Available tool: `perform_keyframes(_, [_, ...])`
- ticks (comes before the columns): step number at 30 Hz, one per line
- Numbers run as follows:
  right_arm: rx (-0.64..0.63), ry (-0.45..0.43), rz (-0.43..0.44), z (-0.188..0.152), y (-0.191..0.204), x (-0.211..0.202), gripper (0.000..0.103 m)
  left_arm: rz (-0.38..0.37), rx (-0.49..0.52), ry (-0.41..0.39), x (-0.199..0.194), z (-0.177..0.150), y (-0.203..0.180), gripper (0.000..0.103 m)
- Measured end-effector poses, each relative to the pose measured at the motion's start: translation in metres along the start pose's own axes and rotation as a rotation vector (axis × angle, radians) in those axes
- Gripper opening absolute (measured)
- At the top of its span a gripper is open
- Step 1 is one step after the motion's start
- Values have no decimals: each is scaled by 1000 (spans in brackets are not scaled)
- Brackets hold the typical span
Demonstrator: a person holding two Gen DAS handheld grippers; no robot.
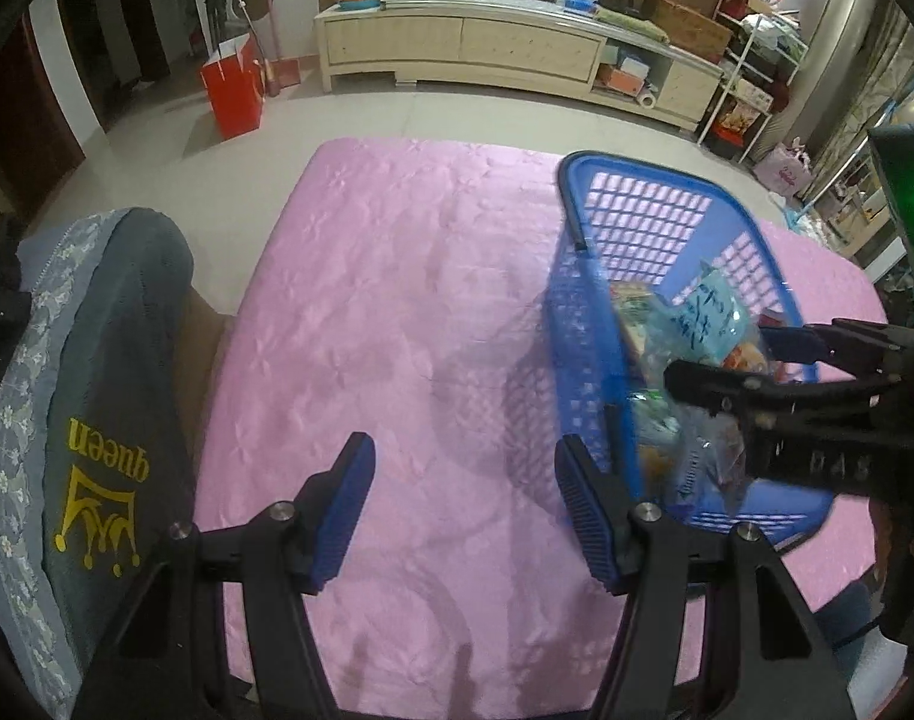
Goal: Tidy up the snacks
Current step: 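Open the left tool to drop the red bag while the right tool lowers the bread packet into the basket, then move both tools back toward the yellow bag and orange stick snack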
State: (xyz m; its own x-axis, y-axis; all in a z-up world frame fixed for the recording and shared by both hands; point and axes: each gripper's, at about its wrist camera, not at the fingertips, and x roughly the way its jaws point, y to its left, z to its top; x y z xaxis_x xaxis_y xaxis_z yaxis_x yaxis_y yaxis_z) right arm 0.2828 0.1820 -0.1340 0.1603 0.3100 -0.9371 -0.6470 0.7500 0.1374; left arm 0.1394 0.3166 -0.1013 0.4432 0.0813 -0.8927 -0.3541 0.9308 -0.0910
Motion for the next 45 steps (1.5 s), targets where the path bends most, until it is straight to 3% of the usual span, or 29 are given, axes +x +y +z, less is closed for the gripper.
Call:
perform_keyframes(4, [39,17,6,5,-4,10,75,-29,-28,14,11,3,9,60])
perform_keyframes(9, [19,19,28,3,2,7,90,-34,-34,25,18,3,14,60])
perform_keyframes(22, [-1,-69,0,-42,-11,-76,91,-23,-12,-24,-33,-11,-10,60])
perform_keyframes(33, [50,-147,-33,-101,-64,-150,91,-58,78,-89,-89,-33,-93,60])
perform_keyframes(38, [88,-166,-46,-127,-96,-171,91,-77,148,-118,-102,-43,-141,73])
perform_keyframes(40, [102,-169,-53,-138,-112,-178,91,-86,178,-125,-104,-45,-162,83])
perform_keyframes(45, [138,-161,-74,-158,-147,-187,91,-116,226,-112,-99,-50,-204,83])
